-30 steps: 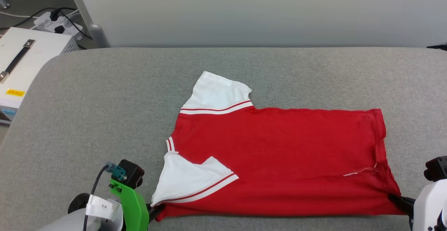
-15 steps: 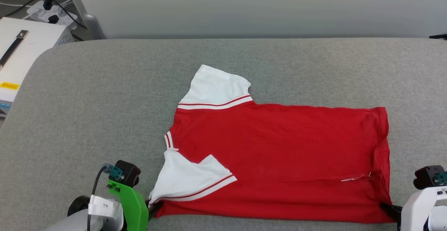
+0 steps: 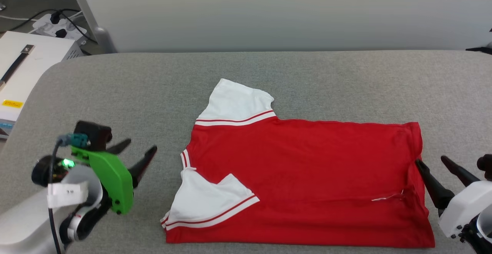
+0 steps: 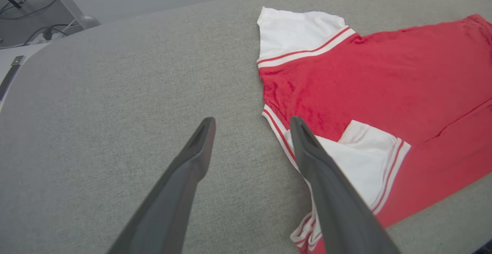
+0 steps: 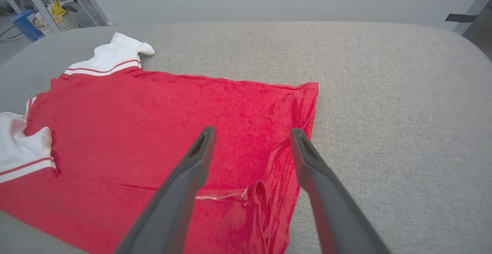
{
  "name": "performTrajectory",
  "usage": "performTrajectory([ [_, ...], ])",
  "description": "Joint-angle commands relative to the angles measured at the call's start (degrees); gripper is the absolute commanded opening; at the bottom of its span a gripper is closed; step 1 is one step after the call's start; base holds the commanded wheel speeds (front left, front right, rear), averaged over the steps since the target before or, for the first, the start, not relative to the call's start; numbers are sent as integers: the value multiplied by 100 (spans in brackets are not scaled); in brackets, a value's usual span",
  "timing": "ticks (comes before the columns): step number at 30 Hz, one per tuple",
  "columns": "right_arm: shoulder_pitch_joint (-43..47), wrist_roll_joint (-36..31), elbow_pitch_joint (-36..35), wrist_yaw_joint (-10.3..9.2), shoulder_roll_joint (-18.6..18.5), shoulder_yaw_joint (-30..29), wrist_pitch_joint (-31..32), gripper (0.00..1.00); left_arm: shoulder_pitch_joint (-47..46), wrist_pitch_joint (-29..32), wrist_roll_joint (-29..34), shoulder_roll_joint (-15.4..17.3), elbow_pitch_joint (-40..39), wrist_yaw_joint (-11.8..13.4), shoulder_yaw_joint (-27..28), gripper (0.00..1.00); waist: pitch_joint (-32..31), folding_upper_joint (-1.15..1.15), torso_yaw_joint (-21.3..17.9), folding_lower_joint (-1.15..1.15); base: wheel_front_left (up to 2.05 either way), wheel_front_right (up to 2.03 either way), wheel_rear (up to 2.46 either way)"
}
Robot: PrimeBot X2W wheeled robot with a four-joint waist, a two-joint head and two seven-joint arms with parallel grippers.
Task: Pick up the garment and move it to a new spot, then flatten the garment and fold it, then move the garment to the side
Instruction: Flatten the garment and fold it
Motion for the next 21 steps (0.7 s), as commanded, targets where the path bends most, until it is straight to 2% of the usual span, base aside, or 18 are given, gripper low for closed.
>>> performTrajectory([
  [1,-126,-150,-125,-4,121,-84,-116,100,-212,-99,132,5,-35,77,91,100,69,0,-61,0,0,0,0],
  [6,-248,-796,-739,-4,669,-540,-497,100,-964,-316,421,-200,26,147,403,100,365,0,-229,0,0,0,0],
  [9,-326,-1039,-980,-4,860,-632,-567,100,-1438,-367,590,-329,199,45,514,100,622,0,-365,0,0,0,0],
  [16,-531,-1330,-1344,-4,1122,-529,-587,100,-2624,-72,558,-739,1096,-460,748,100,1372,0,-692,0,0,0,0],
  [21,-755,-1408,-1450,-4,1247,-417,-630,100,-3494,810,507,-1042,1898,-885,602,100,1884,0,-889,0,0,0,0],
])
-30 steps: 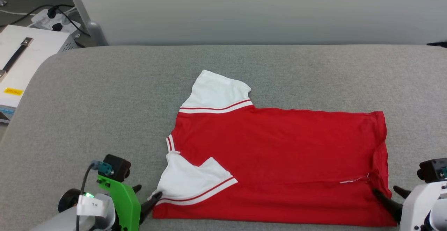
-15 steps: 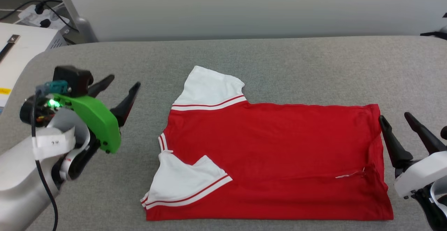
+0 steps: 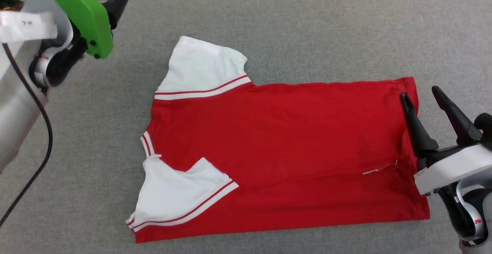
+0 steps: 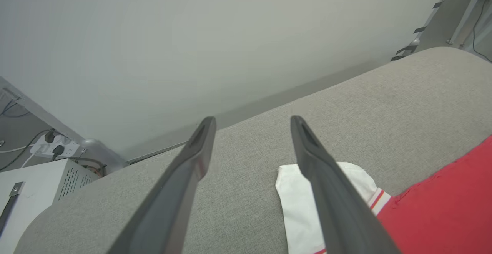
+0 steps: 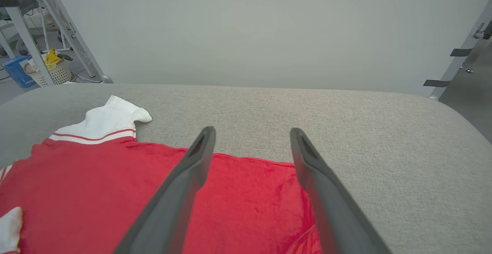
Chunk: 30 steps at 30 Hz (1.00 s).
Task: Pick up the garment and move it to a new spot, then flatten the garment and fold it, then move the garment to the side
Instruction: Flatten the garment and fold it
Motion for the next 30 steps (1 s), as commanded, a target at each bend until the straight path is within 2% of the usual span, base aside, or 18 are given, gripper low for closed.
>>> performTrajectory([
  [1,-149,-62,-50,-4,42,40,-51,100,-235,263,-38,-108,164,-107,-76,100,603,0,-359,0,0,0,0],
  [5,-363,-81,-44,-4,86,166,-89,100,-718,1183,-259,-348,692,-301,-235,100,916,0,-515,0,0,0,0],
  [11,-627,-129,5,-4,105,294,-161,100,-1189,2527,-486,-568,1226,-440,-595,100,1294,0,-685,0,0,0,0],
  [16,-774,-124,60,-4,131,409,-238,100,-1338,3030,-523,-640,1522,-472,-827,100,1500,0,-808,0,0,0,0],
  [25,-848,-92,173,-4,104,412,-306,100,-1144,3363,-596,-734,1775,-484,-1209,100,1582,0,-853,0,0,0,0],
  [26,-852,-85,187,-4,96,397,-305,100,-1109,3359,-621,-723,1757,-485,-1242,25,1572,0,-844,0,0,0,0],
  [27,-860,-80,198,-4,94,383,-305,100,-1083,3340,-628,-710,1739,-485,-1273,25,1560,0,-836,0,0,0,0],
  [28,-875,-71,211,-4,93,367,-304,100,-1059,3313,-611,-685,1699,-485,-1335,0,1537,0,-823,0,0,0,0],
  [30,-920,-65,229,-4,65,330,-298,100,-1042,3146,-636,-660,1618,-485,-1356,0,1484,0,-777,0,0,0,0],
])
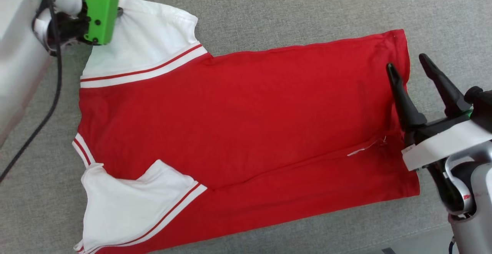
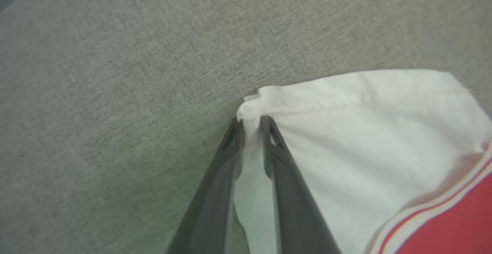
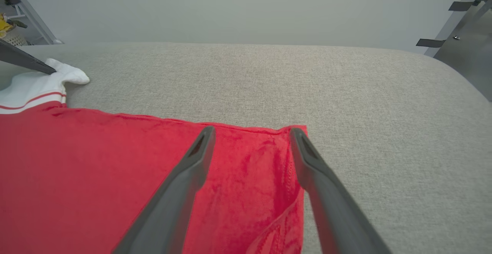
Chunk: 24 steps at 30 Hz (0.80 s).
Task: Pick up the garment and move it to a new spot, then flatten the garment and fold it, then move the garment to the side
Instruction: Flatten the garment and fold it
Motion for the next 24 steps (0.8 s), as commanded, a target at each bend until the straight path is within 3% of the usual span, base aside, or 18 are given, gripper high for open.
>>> performTrajectory([
  [1,-170,12,25,-4,-63,-44,-23,100,293,-88,-37,-59,3,-37,-113,0,-82,0,73,-1,0,0,0],
  [8,-619,124,144,-4,-544,-222,345,100,380,-919,-93,-10,-440,-38,-208,0,-577,0,348,-1,0,0,0],
  [12,-866,482,368,-4,-1007,-262,999,100,528,-1318,-18,70,-822,-38,-361,0,-852,0,536,-1,0,0,0],
  [19,-1310,1538,827,-4,-1932,206,2949,100,778,-1803,115,178,-1382,-38,-521,0,-1111,0,804,-1,0,0,0],
  [24,-1670,2022,1197,-4,-2341,543,4218,100,830,-2011,210,206,-1637,-38,-562,0,-1125,0,955,-1,0,0,0],
])
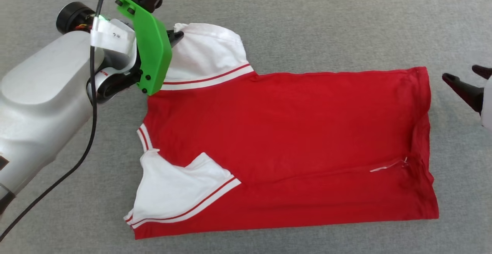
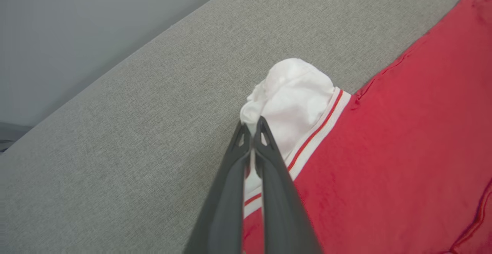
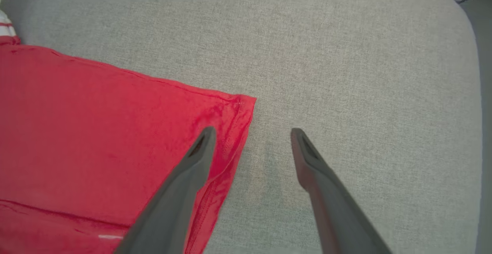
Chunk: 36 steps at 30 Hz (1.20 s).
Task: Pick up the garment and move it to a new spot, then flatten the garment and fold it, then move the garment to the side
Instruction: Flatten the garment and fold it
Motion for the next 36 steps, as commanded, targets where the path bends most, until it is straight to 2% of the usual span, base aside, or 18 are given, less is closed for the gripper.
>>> performTrajectory([
  [1,-184,70,125,-4,-64,80,259,100,83,-66,122,12,-74,-15,-17,0,-55,0,157,0,0,0,0],
  [5,-460,112,530,-4,-137,319,928,100,42,-149,161,-11,-260,-15,-31,0,28,0,287,0,0,0,0],
  [9,-799,36,908,-4,9,422,1135,100,-59,-163,217,-7,-396,-15,-41,0,178,0,382,0,0,0,0],
  [17,-1333,-303,1737,-4,296,681,988,100,-317,-232,284,-77,-542,-15,-42,0,513,0,553,0,0,0,0],
  [22,-1211,-431,2253,-4,304,1062,801,100,-385,-307,291,-111,-536,-15,-46,0,605,0,615,0,0,0,0],
  [26,-1069,-259,2481,-4,368,1281,628,100,-361,-353,283,-70,-513,-15,-53,0,601,0,605,0,0,0,0],
  [27,-1058,-217,2492,-4,368,1323,553,85,-350,-359,275,-63,-504,-15,-55,0,592,0,599,0,0,0,0],
  [28,-1047,-176,2486,-4,351,1383,442,0,-335,-368,266,-60,-492,-15,-57,0,571,0,593,0,0,0,0],
  [36,-1080,156,2432,-4,171,1541,-651,0,-85,-542,216,-6,-414,-15,-73,0,198,0,540,0,0,0,0],
])
